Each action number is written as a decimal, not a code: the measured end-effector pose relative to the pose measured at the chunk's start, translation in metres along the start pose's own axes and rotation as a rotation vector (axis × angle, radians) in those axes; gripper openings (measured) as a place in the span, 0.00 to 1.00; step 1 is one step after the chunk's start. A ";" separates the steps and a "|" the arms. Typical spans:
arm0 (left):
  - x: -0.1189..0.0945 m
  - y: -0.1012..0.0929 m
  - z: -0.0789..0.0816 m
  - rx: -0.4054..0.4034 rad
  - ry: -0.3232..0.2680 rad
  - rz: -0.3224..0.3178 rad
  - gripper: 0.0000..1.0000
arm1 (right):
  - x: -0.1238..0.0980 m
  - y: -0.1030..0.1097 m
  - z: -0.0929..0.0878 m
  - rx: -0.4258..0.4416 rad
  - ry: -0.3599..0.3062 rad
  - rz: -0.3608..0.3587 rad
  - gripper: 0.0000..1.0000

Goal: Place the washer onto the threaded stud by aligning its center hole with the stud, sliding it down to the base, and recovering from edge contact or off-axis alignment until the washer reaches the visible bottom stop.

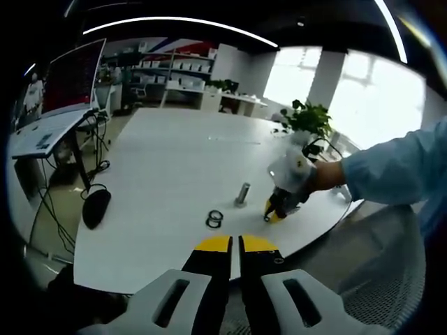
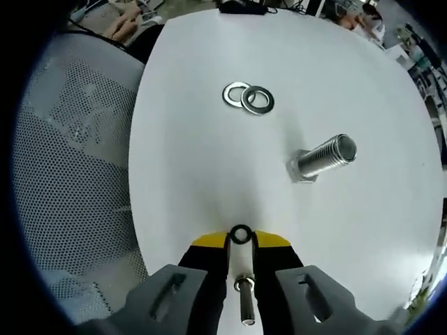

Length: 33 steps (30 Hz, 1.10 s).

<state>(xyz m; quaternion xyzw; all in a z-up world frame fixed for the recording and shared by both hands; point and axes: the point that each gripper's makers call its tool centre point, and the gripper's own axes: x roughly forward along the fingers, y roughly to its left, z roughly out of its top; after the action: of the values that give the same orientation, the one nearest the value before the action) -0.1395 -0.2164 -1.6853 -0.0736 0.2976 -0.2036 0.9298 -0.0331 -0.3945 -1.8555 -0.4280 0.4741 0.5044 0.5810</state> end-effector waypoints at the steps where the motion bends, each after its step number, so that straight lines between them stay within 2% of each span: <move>1: 0.000 0.000 0.000 -0.001 -0.001 -0.001 0.01 | 0.000 0.000 0.000 -0.001 -0.001 -0.001 0.14; 16: 0.000 0.000 0.001 -0.001 -0.007 -0.002 0.01 | -0.008 -0.001 0.001 0.000 -0.036 -0.023 0.14; 33: -0.001 -0.002 0.002 0.001 -0.014 -0.010 0.01 | -0.066 -0.006 0.010 -0.027 -0.149 -0.054 0.14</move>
<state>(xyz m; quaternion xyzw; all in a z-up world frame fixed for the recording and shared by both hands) -0.1393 -0.2175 -1.6830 -0.0758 0.2907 -0.2078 0.9309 -0.0284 -0.3972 -1.7885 -0.4097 0.4110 0.5252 0.6224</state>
